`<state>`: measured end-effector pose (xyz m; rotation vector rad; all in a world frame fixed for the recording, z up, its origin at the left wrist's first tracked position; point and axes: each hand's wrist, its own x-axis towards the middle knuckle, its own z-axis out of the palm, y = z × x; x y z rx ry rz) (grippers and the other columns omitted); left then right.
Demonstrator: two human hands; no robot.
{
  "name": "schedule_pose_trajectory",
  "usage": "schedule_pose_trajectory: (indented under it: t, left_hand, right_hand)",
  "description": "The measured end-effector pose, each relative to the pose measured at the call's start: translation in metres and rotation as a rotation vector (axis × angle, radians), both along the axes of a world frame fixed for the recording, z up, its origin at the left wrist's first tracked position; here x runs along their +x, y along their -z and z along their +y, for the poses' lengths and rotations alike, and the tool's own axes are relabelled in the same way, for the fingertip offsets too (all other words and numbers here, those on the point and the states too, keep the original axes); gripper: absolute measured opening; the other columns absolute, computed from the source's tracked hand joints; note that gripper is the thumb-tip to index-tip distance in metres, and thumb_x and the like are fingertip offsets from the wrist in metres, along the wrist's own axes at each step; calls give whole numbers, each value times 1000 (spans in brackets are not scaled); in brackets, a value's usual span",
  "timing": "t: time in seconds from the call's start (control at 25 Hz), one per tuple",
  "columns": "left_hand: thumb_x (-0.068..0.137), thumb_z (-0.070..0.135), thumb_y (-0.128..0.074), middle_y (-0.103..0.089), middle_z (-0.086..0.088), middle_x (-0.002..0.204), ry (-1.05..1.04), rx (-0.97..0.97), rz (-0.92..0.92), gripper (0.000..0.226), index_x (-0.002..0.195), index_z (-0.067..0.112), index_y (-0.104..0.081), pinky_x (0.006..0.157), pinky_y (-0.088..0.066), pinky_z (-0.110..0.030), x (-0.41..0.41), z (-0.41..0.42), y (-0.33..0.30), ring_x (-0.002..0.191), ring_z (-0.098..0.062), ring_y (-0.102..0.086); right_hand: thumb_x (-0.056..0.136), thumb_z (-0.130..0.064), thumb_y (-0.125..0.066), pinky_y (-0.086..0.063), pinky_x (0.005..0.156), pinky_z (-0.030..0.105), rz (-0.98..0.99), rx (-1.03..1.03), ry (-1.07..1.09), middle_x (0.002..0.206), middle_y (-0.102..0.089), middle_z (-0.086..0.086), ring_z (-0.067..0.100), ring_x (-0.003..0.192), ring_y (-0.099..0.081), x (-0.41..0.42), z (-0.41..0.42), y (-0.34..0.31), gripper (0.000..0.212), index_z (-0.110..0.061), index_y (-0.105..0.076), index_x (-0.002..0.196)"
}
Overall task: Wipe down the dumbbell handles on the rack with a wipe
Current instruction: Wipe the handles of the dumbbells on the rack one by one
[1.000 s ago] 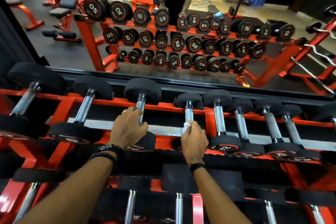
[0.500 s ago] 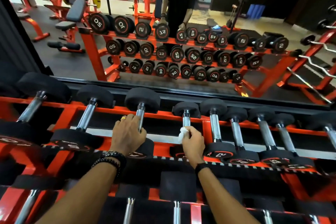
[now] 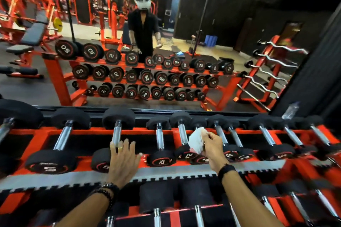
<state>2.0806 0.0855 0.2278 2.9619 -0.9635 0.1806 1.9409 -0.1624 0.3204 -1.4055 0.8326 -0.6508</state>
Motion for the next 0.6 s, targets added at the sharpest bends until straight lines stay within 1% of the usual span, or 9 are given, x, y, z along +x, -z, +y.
schedule_pose_trajectory:
  t: [0.04,0.12,0.16,0.28,0.36,0.44,0.52,0.56,0.6]
  left_hand:
    - [95,44,-32,-60,-29,121,25,-16,38,62,122,-3,-63,101,-32,-70,-8,-6,0,111,-46,-58]
    - [93,45,-33,-62,-26,116,47,-28,115,62,119,-2,-64,100,-35,-70,-21,-18,-10,105,-44,-59]
    - [92,46,-34,-62,-24,113,49,-36,119,62,117,-1,-65,99,-36,-69,-28,-22,-19,102,-42,-60]
    - [87,49,-37,-64,-18,106,69,-89,85,60,112,3,-67,95,-43,-66,-37,-36,-34,96,-36,-63]
    - [84,51,-39,-65,-15,104,65,-91,112,60,110,5,-67,92,-45,-65,-36,-43,-35,93,-35,-64]
    - [77,54,-47,-66,-16,104,55,-75,142,63,109,5,-68,89,-48,-64,-36,-51,-30,91,-35,-66]
    - [65,57,-68,-66,-16,104,40,-72,154,68,109,5,-69,85,-50,-64,-37,-62,-21,89,-36,-67]
    - [57,56,-78,-66,-15,103,28,-71,156,73,109,6,-68,83,-51,-64,-38,-69,-18,88,-35,-67]
    - [50,56,-83,-66,-14,102,16,-77,148,78,108,6,-68,81,-52,-64,-39,-76,-15,86,-34,-68]
  right_hand:
    - [99,-24,-55,-59,61,55,13,-6,-25,75,-59,13,26,68,-61,-10,-2,-7,31,3,-61,84]
    - [100,-15,-54,-61,60,45,15,8,-63,82,-64,13,26,73,-65,-27,-1,-22,22,1,-61,85]
    - [99,-11,-54,-61,62,44,1,26,-76,86,-66,14,27,77,-67,-32,-1,-25,18,0,-62,88]
    - [97,-7,-56,-58,81,54,5,28,-138,102,-70,20,31,93,-69,-36,-4,-28,11,0,-65,98]
    - [94,-2,-57,-56,87,54,31,4,-189,105,-70,17,30,98,-69,-34,-7,-25,11,-5,-65,101]
    - [92,6,-56,-58,84,46,79,-56,-231,101,-70,12,26,94,-69,-32,-14,-25,19,-8,-64,101]
    - [90,11,-55,-59,74,35,108,-134,-259,96,-70,5,19,89,-68,-31,-28,-24,27,-10,-62,104]
    - [89,12,-55,-59,72,34,110,-168,-271,95,-70,4,17,88,-68,-30,-37,-23,29,-11,-62,104]
    - [88,12,-55,-59,73,37,113,-197,-285,94,-70,4,18,88,-68,-29,-49,-21,29,-12,-63,102]
